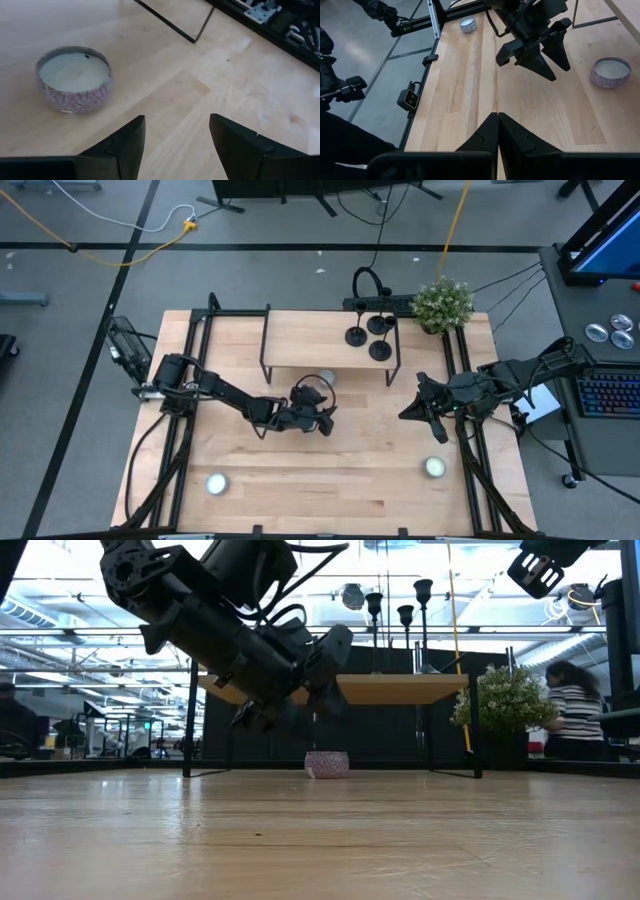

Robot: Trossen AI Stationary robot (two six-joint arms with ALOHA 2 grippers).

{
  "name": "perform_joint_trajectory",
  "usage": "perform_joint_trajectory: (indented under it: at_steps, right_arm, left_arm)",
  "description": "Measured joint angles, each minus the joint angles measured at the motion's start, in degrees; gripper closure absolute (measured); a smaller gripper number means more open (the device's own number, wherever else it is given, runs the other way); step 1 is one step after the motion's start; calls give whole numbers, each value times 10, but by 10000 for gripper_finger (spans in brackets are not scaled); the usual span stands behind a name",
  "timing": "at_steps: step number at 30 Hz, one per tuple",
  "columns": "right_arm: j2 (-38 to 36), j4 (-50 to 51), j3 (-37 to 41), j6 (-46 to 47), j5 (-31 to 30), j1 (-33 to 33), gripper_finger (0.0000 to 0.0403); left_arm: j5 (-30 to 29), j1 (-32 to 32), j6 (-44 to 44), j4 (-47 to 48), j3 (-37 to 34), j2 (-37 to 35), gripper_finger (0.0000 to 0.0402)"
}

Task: Pick & Place candle stick holders
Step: Put the red scented candle on the shelf

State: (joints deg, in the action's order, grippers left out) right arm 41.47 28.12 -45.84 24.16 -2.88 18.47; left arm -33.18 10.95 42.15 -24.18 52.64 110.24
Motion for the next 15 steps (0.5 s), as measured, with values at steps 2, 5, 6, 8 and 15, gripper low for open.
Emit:
perform_joint_trajectory:
  at_steps: [2,5,6,8,15]
  right_arm:
    - [0,0,0,0,0,0,403]
    - [0,0,0,0,0,0,403]
    - [0,0,0,0,0,0,403]
    - [0,0,0,0,0,0,403]
    - [0,0,0,0,-1,0,403]
  left_arm:
    - [1,3,0,0,0,0,158]
    - [-3,6,0,0,0,0,122]
    - [-10,7,0,0,0,0,107]
    - [-26,8,0,0,0,0,77]
    - [-87,12,-8,0,0,0,6]
